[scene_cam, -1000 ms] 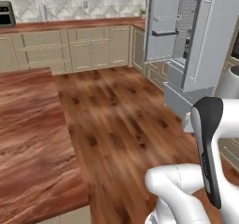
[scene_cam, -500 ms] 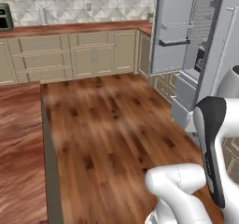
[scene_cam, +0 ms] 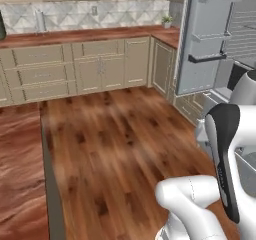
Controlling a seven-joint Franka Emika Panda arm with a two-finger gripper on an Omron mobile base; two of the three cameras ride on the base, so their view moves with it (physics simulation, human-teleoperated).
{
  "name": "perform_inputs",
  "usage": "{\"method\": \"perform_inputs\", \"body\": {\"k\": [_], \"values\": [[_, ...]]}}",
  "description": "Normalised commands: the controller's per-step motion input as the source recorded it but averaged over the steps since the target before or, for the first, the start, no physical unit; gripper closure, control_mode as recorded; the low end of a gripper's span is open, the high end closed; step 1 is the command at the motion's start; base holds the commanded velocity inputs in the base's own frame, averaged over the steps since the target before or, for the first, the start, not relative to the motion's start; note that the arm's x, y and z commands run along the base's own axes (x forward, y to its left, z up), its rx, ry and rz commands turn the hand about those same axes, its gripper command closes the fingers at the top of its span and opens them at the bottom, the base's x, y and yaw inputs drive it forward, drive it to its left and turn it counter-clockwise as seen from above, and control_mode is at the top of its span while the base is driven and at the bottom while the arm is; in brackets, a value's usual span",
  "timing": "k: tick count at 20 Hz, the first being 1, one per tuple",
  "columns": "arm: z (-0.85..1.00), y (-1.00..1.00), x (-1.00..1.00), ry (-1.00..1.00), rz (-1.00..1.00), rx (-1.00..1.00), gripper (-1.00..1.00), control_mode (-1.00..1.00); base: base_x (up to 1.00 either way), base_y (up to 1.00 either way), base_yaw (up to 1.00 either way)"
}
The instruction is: Take the cheese, chicken drumstick, and potato from the fridge and place them on the plate on the dining counter to create an appetizer plate.
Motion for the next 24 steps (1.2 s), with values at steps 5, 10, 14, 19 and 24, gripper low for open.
{"method": "perform_inputs", "body": {"k": [5, 10, 14, 19, 24], "values": [[0.00, 0.00, 0.00, 0.00, 0.00, 0.00, -1.00, 1.00, 1.00, 0.29, -0.35], [0.00, 0.00, 0.00, 0.00, 0.00, 0.00, -1.00, 1.00, 0.93, 0.29, -0.52], [0.00, 0.00, 0.00, 0.00, 0.00, 0.00, -1.00, 1.00, 0.79, 0.29, -0.58], [0.00, 0.00, 0.00, 0.00, 0.00, 0.00, -1.00, 1.00, 0.78, 0.32, -0.59], [0.00, 0.00, 0.00, 0.00, 0.00, 0.00, -1.00, 1.00, 0.79, 0.26, -0.58]]}}
